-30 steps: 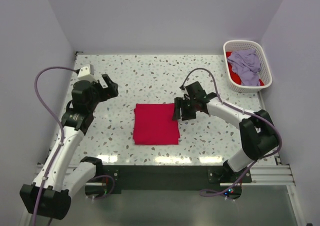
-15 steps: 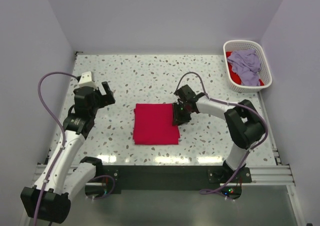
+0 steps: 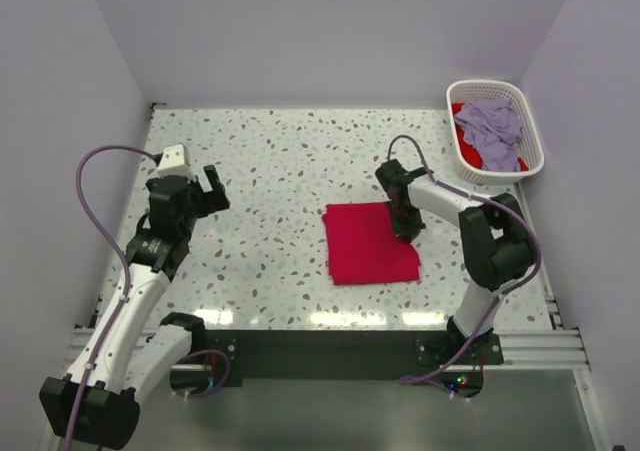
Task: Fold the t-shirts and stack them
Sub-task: Neatly place the folded tshirt to the corner
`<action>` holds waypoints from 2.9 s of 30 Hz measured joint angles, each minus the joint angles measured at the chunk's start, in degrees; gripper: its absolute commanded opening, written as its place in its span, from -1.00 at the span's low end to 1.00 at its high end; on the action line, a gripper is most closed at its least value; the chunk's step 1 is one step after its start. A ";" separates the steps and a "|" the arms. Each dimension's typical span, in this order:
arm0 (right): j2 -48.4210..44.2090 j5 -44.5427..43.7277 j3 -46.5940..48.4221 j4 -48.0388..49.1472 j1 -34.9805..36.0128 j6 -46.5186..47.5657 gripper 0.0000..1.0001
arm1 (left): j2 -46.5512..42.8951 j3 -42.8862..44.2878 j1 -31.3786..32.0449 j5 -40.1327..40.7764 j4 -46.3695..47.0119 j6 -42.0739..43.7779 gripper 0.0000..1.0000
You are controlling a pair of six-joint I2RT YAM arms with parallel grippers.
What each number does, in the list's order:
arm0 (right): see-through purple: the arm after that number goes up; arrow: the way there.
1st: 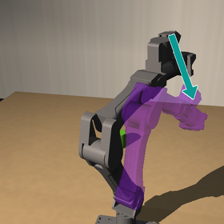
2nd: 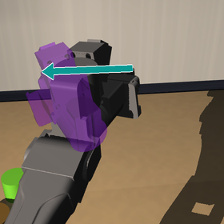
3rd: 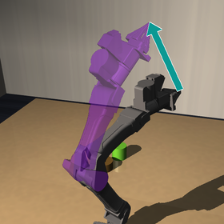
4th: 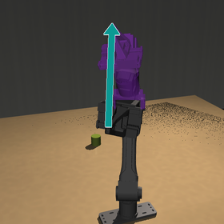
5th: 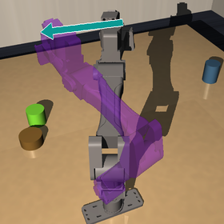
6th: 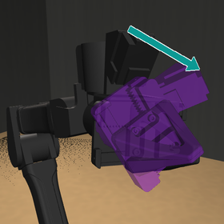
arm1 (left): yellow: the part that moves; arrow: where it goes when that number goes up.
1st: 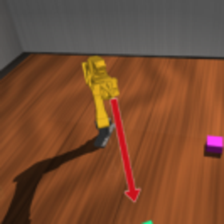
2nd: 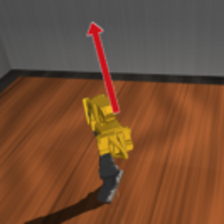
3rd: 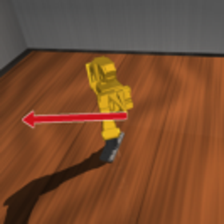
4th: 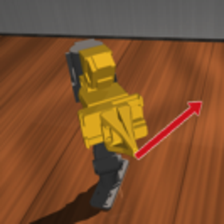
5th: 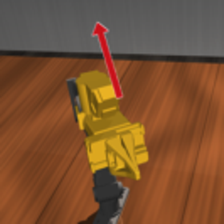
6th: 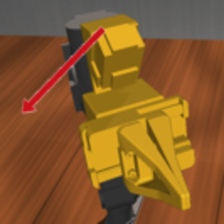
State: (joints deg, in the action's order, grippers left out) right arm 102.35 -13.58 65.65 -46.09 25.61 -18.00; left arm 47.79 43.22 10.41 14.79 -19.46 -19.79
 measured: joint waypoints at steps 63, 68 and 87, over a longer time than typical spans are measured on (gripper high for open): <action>0.76 -5.92 -0.94 4.22 -14.14 8.76 -1.00 | -1.62 -0.02 9.18 4.83 -1.03 1.40 1.00; 1.18 -11.87 -1.66 5.77 -14.62 11.02 -1.00 | -1.62 -0.02 9.18 4.83 -1.11 1.40 1.00; 4.44 -21.05 -1.40 11.93 -20.11 18.12 -1.00 | -1.49 -0.70 9.25 4.83 -1.25 1.40 1.00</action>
State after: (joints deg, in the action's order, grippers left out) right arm 106.78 -34.63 64.25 -34.15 5.50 0.12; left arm 46.30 42.52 19.66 19.62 -20.71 -18.39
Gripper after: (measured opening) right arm 0.033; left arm 0.997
